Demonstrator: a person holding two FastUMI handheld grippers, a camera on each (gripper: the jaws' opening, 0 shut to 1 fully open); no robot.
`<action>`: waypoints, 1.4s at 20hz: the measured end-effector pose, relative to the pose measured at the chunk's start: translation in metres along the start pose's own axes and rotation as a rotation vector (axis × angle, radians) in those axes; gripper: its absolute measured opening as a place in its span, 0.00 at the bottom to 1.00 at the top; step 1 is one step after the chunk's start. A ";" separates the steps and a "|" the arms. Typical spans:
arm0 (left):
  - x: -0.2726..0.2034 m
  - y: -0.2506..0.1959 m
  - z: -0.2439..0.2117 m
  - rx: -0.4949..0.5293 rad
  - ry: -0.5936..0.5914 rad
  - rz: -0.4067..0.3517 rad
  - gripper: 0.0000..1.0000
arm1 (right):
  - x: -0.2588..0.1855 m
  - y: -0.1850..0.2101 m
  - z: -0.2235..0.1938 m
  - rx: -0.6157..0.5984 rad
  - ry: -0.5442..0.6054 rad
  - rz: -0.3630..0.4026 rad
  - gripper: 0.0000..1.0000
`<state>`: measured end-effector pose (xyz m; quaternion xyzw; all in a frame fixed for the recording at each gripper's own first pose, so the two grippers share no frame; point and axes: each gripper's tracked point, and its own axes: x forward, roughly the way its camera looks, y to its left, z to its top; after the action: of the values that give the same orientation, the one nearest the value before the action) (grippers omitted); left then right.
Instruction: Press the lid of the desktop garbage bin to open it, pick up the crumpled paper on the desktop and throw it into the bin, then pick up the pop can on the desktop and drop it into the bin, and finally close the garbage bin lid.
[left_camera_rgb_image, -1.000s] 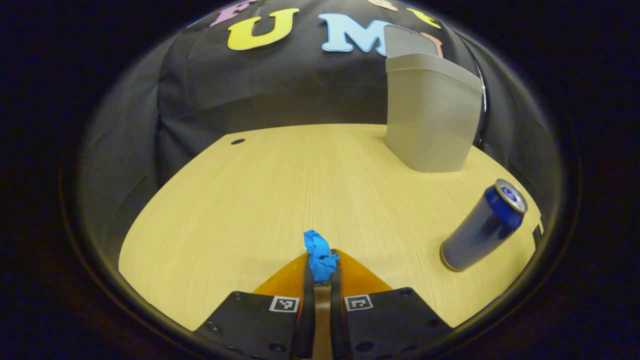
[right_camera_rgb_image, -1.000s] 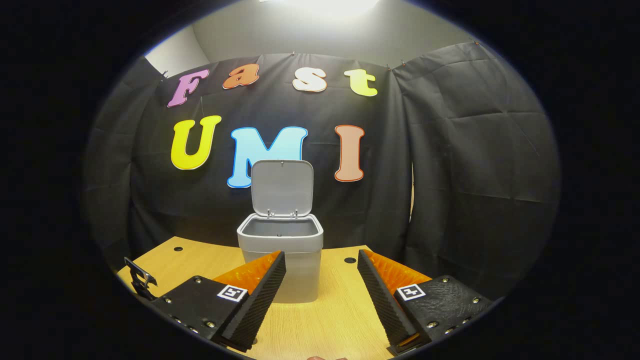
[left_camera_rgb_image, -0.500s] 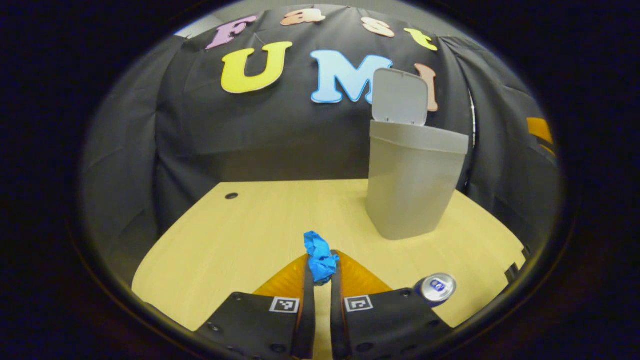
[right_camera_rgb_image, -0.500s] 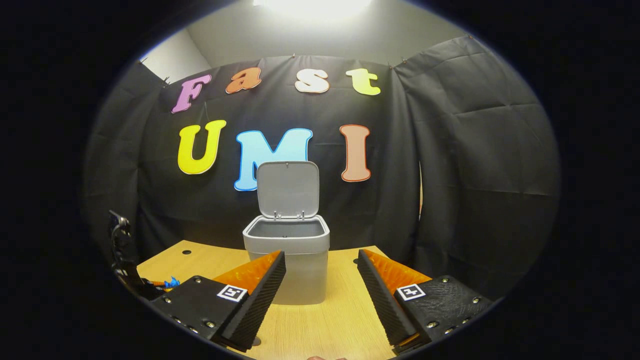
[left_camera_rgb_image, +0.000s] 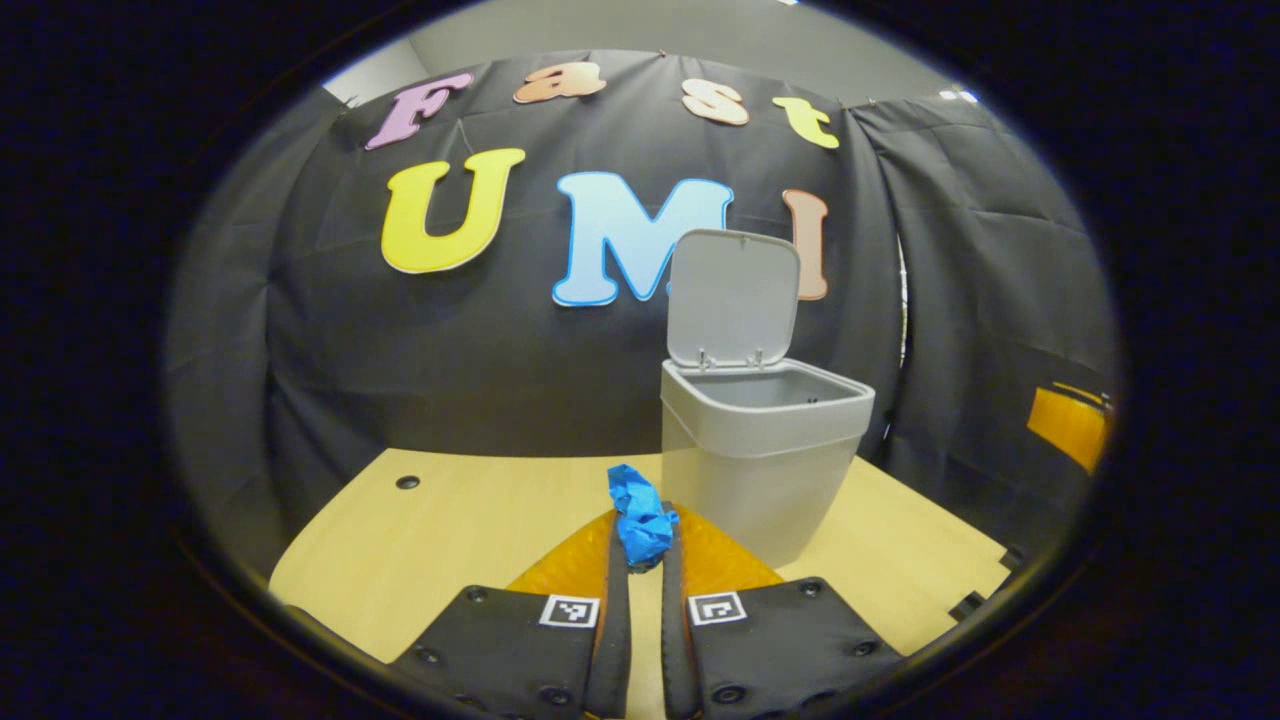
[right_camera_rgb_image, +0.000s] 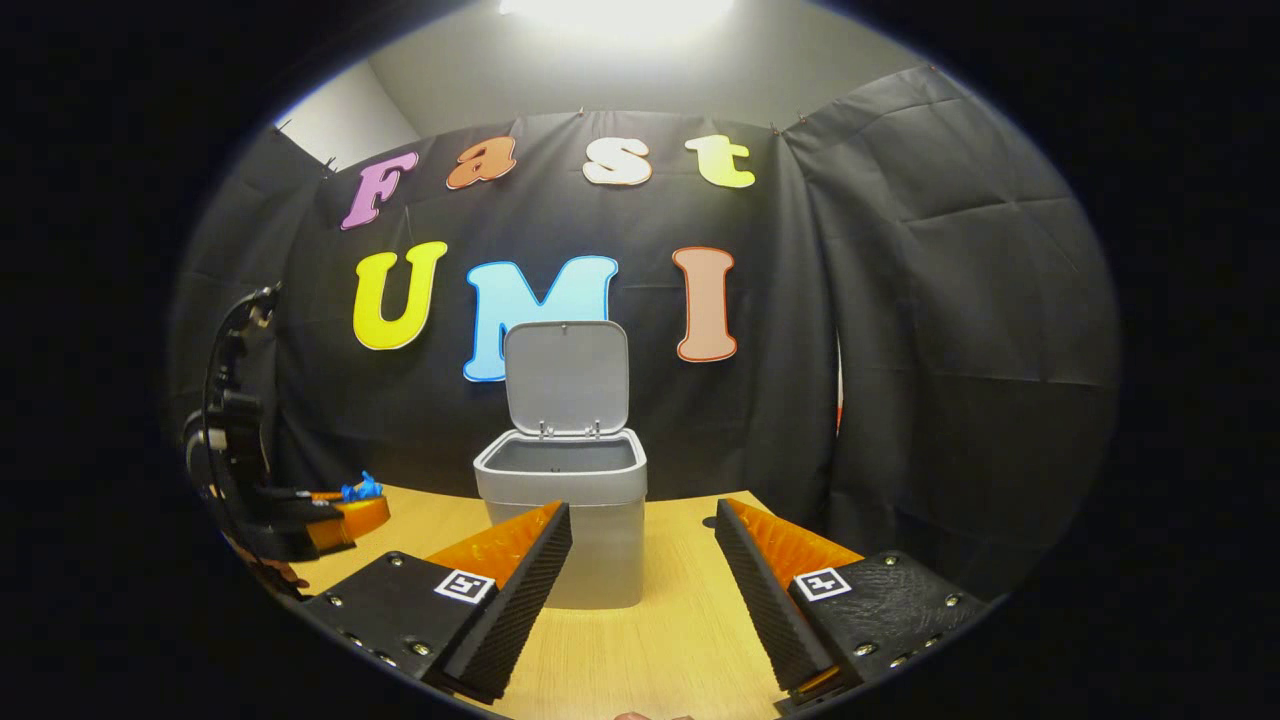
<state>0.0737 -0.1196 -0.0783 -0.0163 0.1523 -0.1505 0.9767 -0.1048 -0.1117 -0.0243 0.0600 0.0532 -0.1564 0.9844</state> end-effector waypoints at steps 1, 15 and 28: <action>0.009 -0.007 0.009 -0.004 -0.013 -0.008 0.19 | 0.001 -0.004 0.001 -0.009 -0.001 -0.005 0.93; 0.127 -0.090 0.065 0.080 -0.052 -0.165 0.19 | 0.016 -0.033 -0.012 0.001 0.033 -0.099 0.93; 0.153 -0.099 0.071 -0.008 -0.039 -0.239 0.78 | 0.020 -0.022 -0.015 -0.033 0.054 -0.109 0.93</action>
<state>0.2053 -0.2611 -0.0477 -0.0412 0.1309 -0.2648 0.9545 -0.0944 -0.1360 -0.0438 0.0449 0.0856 -0.2073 0.9735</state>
